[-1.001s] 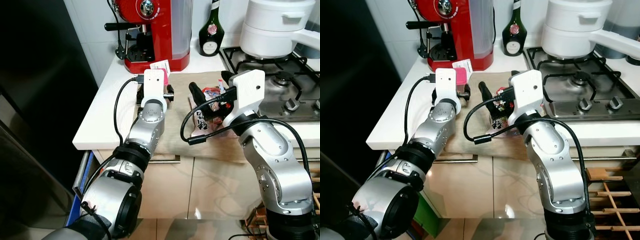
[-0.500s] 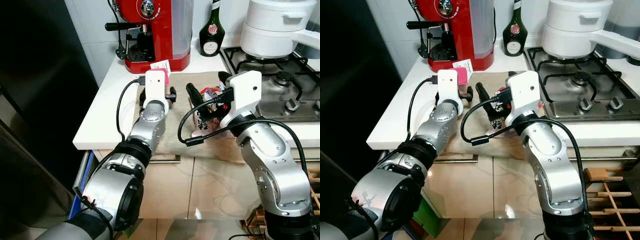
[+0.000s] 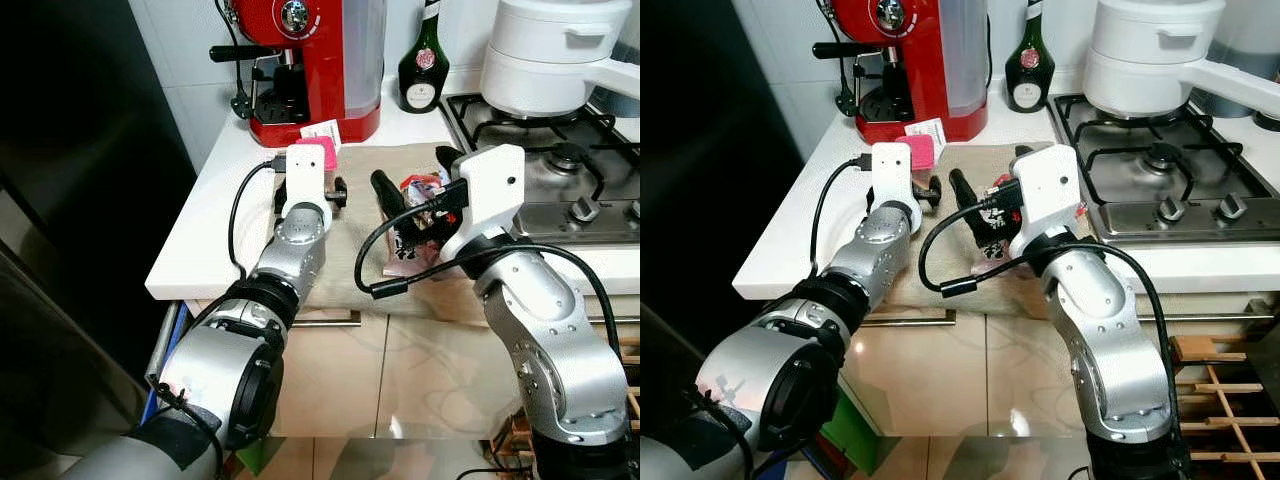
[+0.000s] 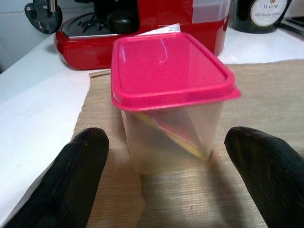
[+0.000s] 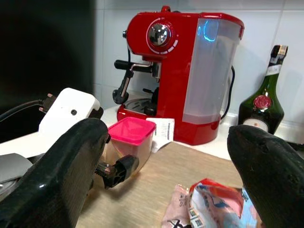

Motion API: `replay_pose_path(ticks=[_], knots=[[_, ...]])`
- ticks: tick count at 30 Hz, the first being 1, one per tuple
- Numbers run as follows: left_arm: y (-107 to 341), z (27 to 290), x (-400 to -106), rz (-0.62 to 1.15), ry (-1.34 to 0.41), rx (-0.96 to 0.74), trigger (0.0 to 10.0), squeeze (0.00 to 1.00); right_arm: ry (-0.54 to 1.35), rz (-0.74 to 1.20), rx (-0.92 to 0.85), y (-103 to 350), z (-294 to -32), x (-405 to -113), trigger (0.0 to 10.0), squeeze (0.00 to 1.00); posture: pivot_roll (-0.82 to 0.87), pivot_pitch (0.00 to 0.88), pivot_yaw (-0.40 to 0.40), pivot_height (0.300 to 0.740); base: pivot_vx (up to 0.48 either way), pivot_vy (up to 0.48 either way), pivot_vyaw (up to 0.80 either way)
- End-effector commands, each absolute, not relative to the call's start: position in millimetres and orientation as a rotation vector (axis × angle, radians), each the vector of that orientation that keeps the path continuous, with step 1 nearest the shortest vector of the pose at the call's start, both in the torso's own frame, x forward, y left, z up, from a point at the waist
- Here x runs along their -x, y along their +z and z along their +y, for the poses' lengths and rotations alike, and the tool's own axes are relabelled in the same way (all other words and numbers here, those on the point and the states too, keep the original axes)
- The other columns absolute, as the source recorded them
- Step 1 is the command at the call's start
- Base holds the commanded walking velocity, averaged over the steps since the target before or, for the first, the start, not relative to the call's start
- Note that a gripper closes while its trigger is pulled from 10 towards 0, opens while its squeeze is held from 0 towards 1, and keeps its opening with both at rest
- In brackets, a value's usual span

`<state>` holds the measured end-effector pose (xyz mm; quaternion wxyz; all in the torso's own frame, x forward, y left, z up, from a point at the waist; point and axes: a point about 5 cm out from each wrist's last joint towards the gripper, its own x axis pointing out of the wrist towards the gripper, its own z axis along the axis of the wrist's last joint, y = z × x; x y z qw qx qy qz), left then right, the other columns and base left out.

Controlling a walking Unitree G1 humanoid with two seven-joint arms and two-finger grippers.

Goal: Restocking fridge

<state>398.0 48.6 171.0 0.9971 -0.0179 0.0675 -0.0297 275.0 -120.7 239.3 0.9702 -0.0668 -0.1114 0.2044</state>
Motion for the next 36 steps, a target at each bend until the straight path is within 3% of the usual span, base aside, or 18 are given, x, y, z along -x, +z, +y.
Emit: replay_pose_path(ticks=[1,5,6,7,8,9,36], knots=[[176,50,-400,0.127,-0.069,0.029,10.0,0.0,0.431,-0.227,0.135,241,-118,-272,10.0,0.0,-0.32,0.0,0.12,0.74,0.0,0.0,0.0],[175,47,-400,0.139,-0.078,0.062,10.0,0.0,0.433,-0.222,0.137,240,-117,-271,10.0,0.0,-0.33,0.0,0.118,0.74,0.0,0.0,0.0],[176,46,-400,0.139,-0.083,0.071,5.6,0.0,0.434,-0.221,0.137,240,-117,-271,10.0,0.0,-0.33,0.0,0.118,0.74,0.0,0.0,0.0],[176,46,-400,0.138,-0.087,0.076,4.5,0.0,0.435,-0.22,0.137,240,-117,-271,10.0,0.0,-0.33,0.0,0.119,0.74,0.0,0.0,0.0],[178,46,-401,0.134,-0.087,0.077,2.0,0.0,0.435,-0.22,0.137,240,-117,-271,10.0,0.0,-0.33,0.0,0.119,0.74,0.0,0.0,0.0],[179,46,-401,0.13,-0.087,0.08,0.0,0.0,0.436,-0.219,0.137,240,-117,-271,10.0,0.0,-0.33,0.0,0.119,0.74,0.0,0.0,0.0],[183,68,-406,0.088,-0.049,0.133,0.0,0.0,0.448,-0.196,0.111,234,-110,-274,10.0,0.0,-0.31,0.0,0.118,0.74,0.0,0.0,0.0]])
